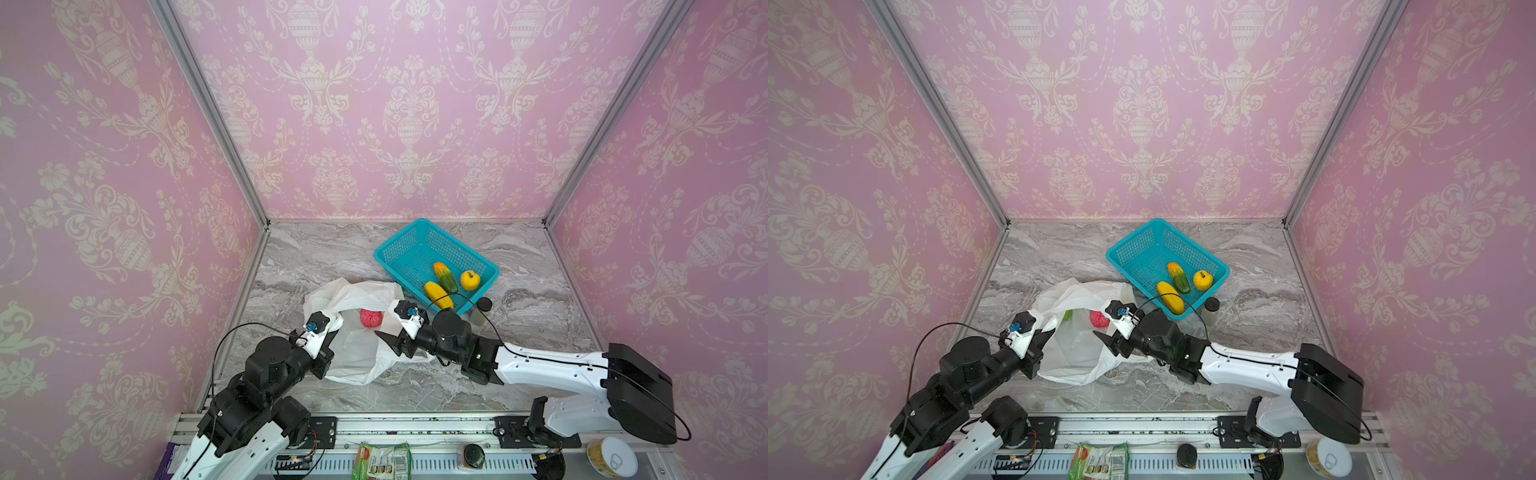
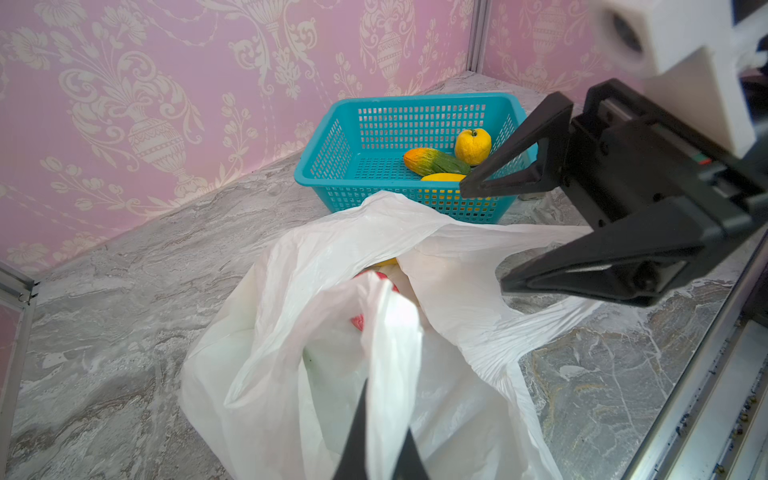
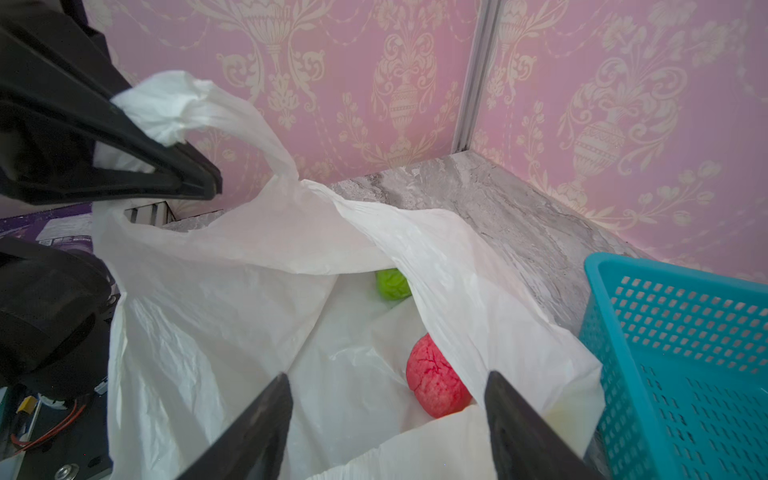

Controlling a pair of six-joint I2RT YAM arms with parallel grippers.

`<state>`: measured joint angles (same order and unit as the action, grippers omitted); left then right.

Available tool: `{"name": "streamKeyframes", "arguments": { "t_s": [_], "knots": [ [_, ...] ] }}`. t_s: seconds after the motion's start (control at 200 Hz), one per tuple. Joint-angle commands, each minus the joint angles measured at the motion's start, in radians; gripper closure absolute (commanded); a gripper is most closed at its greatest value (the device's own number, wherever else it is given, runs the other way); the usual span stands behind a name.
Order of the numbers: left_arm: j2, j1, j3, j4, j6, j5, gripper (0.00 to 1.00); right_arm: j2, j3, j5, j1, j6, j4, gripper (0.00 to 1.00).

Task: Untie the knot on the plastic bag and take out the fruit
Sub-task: 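Reach the right gripper back into the bag toward the pink fruit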

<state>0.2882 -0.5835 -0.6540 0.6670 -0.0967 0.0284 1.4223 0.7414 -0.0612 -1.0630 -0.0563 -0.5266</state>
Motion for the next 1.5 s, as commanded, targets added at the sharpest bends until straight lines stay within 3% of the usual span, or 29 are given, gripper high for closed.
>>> {"name": "streamKeyframes", "arguments": {
  "t_s": [0.0,0.115,0.32,0.64,0.776,0.861,1.201,1.371,1.496],
  "knots": [
    [-0.013,0.01,-0.014,-0.003,-0.009,0.022,1.0,0.103,0.078,-0.029,-0.01,-0.033,0.033,0.31],
    [-0.016,0.01,-0.014,-0.003,-0.009,0.023,1.0,0.199,0.148,-0.092,-0.02,-0.007,0.076,0.37],
    [-0.016,0.01,-0.015,-0.002,-0.009,0.022,1.0,0.29,0.202,-0.116,-0.022,0.023,0.067,0.38],
    [-0.014,0.01,-0.014,-0.001,-0.009,0.024,1.0,0.437,0.352,-0.353,-0.022,0.077,0.18,0.35],
    [-0.018,0.01,-0.014,-0.001,-0.009,0.025,1.0,0.524,0.423,-0.422,-0.022,0.091,0.22,0.28],
    [-0.014,0.01,-0.014,-0.001,-0.008,0.027,1.0,0.577,0.473,-0.425,-0.018,0.101,0.233,0.17],
    [-0.018,0.01,-0.014,-0.001,-0.011,0.025,1.0,0.699,0.575,-0.477,0.006,0.14,0.31,0.12],
    [-0.015,0.01,-0.014,-0.001,-0.011,0.023,1.0,0.694,0.554,-0.477,0.01,0.139,0.278,0.18],
    [-0.021,0.01,-0.014,0.0,-0.011,0.024,1.0,0.669,0.501,-0.451,0.01,0.132,0.21,0.32]
  ]
}}
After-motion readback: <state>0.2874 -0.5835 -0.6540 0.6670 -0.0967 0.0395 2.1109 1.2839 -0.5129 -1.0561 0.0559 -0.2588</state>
